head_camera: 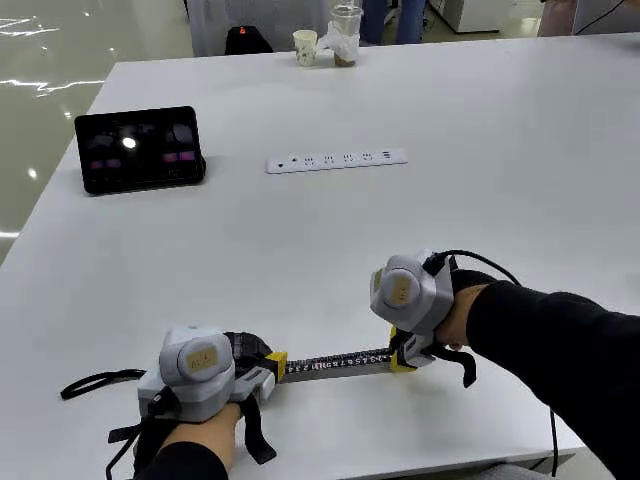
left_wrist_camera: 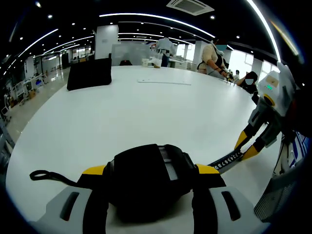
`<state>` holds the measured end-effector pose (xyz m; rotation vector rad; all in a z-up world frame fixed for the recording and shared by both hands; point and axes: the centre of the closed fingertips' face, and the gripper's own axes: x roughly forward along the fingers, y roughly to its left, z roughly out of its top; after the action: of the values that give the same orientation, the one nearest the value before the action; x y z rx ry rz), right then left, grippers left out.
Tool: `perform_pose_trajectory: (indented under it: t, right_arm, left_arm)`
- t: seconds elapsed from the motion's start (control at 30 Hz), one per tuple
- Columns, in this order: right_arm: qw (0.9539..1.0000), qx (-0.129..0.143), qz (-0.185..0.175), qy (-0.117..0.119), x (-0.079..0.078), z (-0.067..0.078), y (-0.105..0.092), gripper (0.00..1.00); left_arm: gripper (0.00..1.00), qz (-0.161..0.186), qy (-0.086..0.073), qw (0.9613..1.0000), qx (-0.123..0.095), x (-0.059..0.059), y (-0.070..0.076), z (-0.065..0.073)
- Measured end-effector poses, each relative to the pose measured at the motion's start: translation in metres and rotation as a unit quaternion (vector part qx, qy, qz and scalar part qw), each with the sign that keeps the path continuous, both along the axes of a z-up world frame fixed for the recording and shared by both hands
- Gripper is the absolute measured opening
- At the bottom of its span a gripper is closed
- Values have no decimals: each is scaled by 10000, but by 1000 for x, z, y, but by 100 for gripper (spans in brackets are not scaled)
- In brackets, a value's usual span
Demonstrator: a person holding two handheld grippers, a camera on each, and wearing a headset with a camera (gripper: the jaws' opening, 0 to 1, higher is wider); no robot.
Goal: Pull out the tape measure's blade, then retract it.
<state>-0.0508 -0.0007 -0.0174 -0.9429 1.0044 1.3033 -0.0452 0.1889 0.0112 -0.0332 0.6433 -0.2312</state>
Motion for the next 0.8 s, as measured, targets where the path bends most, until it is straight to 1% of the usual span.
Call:
perform_pose_trajectory:
  t: [0.3,0.8]
  right_arm:
    - [10000,9,29,5,0,0,3,11]
    - [9999,97,40,41,-1,1,12,11]
  left_arm:
    - [65,46,10,10000,43,0,-5,-2]
    - [65,78,9,10000,49,0,-6,-3]
